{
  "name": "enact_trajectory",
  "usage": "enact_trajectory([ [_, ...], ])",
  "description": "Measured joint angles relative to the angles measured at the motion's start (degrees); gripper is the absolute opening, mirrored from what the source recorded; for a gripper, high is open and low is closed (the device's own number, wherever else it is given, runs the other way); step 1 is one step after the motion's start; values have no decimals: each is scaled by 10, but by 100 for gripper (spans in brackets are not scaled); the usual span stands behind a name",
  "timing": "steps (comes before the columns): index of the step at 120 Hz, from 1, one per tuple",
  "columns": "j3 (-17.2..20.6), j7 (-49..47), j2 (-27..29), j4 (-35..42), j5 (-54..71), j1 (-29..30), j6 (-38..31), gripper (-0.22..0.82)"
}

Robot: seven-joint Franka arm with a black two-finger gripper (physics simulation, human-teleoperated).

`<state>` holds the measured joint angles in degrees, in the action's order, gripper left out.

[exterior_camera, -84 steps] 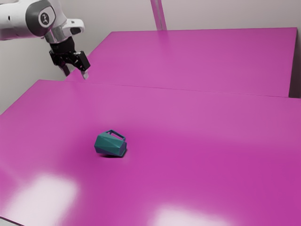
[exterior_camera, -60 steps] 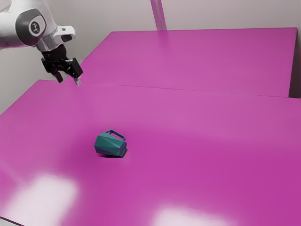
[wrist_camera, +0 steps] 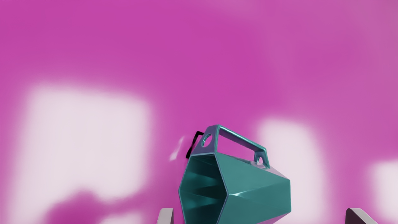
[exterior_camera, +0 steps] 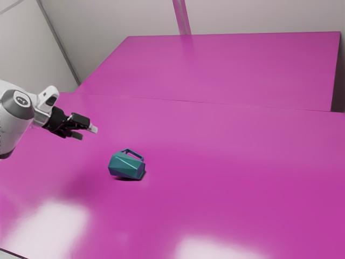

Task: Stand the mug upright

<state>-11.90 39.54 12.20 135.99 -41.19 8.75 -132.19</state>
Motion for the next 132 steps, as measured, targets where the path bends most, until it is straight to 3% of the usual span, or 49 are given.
enact_trajectory([
  [29,-7,225,-42,39,-184,16,-37,60],
  [81,-3,522,-115,43,-296,14,-34,60],
  [132,-3,680,-77,107,-385,-53,-51,59],
])
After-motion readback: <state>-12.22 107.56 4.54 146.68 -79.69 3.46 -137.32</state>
